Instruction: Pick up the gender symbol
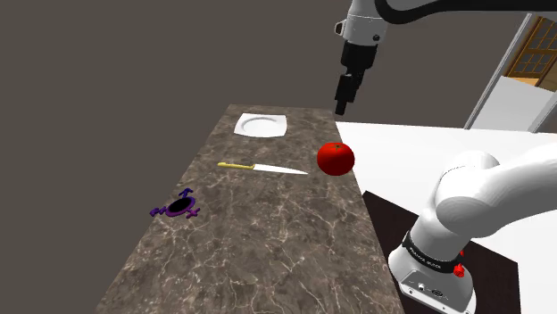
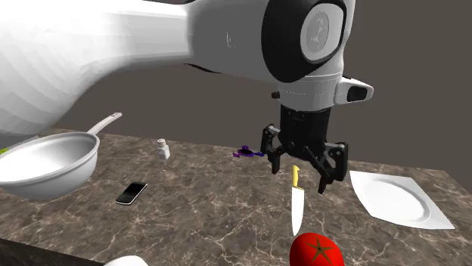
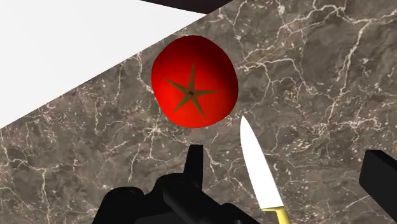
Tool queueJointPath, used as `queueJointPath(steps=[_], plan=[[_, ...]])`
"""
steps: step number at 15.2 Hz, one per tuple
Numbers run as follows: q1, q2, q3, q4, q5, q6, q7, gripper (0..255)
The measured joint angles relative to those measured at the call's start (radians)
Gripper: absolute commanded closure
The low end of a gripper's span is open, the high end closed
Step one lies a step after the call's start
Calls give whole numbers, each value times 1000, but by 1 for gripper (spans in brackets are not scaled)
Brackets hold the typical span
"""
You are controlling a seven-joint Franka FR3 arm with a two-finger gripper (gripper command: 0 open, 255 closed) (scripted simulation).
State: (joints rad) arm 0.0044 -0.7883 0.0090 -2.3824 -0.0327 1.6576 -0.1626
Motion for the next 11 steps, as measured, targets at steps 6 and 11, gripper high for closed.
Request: queueJointPath(steps=[6,11], plan=[[29,100,54,11,44,73,54,0],[61,233,120,48,89,155,118,0]])
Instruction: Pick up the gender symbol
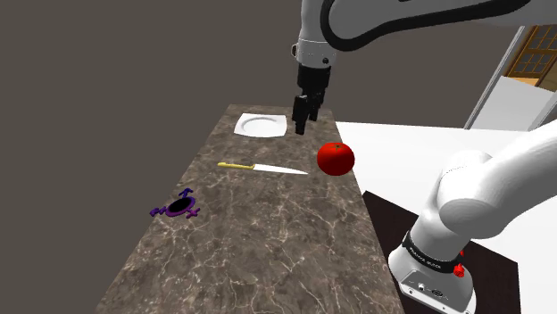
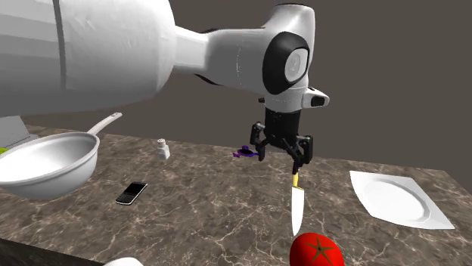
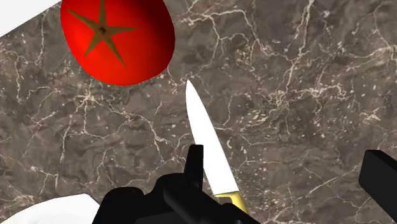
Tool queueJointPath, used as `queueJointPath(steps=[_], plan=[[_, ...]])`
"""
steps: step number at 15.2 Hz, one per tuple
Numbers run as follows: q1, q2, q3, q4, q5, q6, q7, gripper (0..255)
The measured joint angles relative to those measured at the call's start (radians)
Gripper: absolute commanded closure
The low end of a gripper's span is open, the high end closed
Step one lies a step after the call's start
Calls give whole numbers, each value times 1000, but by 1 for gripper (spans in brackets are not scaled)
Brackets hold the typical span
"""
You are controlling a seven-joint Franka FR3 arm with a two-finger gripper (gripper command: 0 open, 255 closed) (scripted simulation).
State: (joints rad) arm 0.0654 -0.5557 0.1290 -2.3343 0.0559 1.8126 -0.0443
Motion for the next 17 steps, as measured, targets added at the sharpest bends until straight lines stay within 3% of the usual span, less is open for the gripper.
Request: queueJointPath(steps=[8,17], plan=[[41,253,98,98,34,136,99,0],[88,569,182,318,0,210,215,0]])
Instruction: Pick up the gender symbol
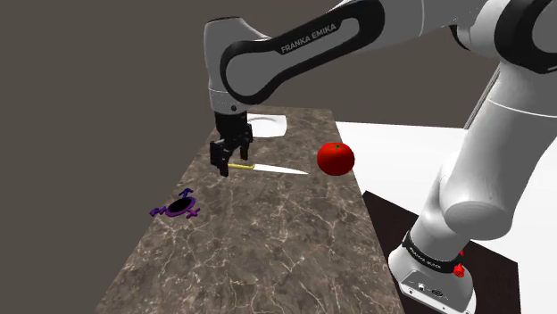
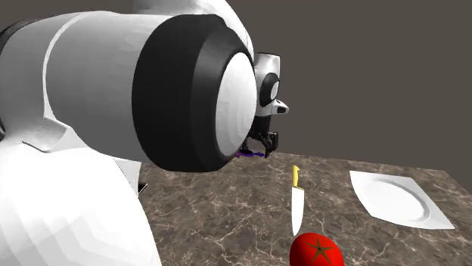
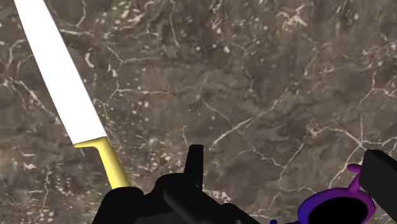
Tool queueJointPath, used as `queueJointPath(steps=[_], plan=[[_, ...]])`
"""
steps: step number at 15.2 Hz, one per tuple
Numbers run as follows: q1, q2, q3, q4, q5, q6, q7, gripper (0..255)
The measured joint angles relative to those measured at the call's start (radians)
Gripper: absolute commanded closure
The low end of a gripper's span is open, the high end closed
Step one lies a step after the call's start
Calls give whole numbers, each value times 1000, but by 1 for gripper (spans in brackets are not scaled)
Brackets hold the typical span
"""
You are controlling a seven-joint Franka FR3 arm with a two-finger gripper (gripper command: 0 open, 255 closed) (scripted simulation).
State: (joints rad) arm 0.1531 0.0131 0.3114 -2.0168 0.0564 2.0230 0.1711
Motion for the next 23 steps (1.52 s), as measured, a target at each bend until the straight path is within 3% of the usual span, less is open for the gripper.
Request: queueJointPath(steps=[10,13,19,20,23], plan=[[105,380,39,349,-89,2,123,0],[123,432,39,390,-101,11,137,0],[129,466,34,364,-111,68,140,0],[130,469,33,363,-112,73,140,255],[130,474,32,362,-113,76,140,255]])
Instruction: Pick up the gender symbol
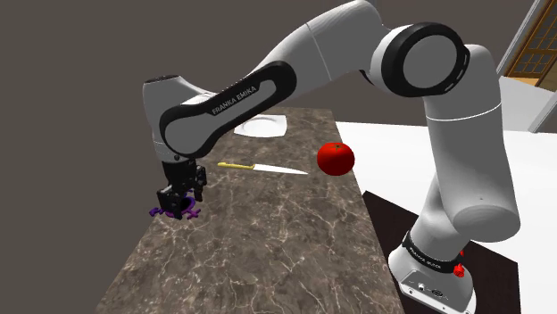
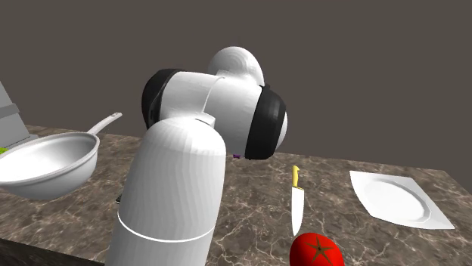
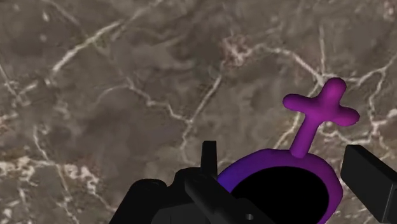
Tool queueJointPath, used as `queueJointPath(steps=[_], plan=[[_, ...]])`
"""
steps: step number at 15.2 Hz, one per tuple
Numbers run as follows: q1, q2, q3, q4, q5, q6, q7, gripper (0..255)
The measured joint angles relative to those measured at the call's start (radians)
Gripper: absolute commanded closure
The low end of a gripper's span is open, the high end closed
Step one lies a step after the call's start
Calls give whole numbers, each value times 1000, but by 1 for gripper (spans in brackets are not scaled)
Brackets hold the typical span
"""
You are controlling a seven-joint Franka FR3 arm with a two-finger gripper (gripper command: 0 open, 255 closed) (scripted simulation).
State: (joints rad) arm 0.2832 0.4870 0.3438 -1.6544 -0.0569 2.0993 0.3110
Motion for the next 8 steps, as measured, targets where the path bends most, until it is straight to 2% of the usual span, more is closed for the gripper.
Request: queueJointPath(steps=[8], plan=[[0,-4,1,1,1,-6,0,255]])
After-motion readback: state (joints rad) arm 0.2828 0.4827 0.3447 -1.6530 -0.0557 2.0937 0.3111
